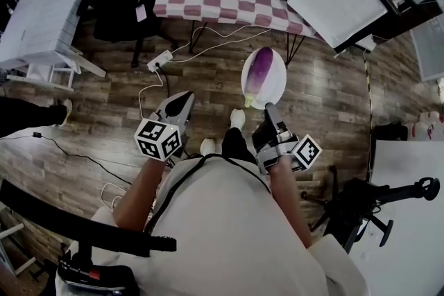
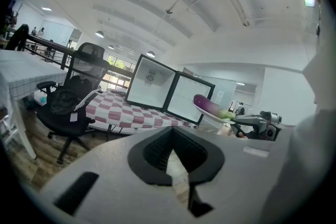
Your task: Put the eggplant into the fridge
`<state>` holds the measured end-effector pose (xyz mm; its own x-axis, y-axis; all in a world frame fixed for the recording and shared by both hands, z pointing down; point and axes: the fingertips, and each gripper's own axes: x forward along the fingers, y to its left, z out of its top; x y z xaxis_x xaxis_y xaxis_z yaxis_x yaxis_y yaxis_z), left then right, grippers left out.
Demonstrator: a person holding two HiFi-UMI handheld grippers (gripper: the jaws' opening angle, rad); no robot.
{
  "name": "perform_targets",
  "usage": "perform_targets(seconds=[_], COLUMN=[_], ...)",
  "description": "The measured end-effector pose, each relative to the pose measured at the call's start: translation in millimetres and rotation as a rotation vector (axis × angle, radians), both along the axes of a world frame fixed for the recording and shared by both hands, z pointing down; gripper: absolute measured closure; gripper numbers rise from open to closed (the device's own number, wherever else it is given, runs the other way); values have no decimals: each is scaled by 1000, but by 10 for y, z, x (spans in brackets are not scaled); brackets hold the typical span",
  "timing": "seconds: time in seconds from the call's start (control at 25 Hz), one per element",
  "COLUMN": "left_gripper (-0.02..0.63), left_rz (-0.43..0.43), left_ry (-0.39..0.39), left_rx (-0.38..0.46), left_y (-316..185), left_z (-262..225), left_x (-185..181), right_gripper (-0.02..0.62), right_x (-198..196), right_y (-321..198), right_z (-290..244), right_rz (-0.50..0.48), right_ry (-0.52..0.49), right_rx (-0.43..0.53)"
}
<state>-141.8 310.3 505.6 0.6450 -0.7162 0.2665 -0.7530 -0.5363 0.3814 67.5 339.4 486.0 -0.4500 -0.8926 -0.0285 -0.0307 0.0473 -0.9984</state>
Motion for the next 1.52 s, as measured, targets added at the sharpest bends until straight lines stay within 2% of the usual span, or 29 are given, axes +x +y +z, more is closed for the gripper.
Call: perform_targets(seconds=[0.48, 1.16, 1.52], left_gripper=[604, 604, 604], left_rz=[-24, -48, -103], left_ry=[-17, -26, -42], left_rx=[-15, 15, 11], left_y=[-557, -1823, -2306], left_z=[30, -176, -213], left_x=[157, 697, 1037], right_gripper=[568, 568, 568], right_x=[89, 596, 921], right_y=[-665, -1943, -2530], right_z=[56, -52, -74], right_rz=[-50, -90, -171], right_ry=[-10, -6, -3], right_rx=[-11, -2, -4])
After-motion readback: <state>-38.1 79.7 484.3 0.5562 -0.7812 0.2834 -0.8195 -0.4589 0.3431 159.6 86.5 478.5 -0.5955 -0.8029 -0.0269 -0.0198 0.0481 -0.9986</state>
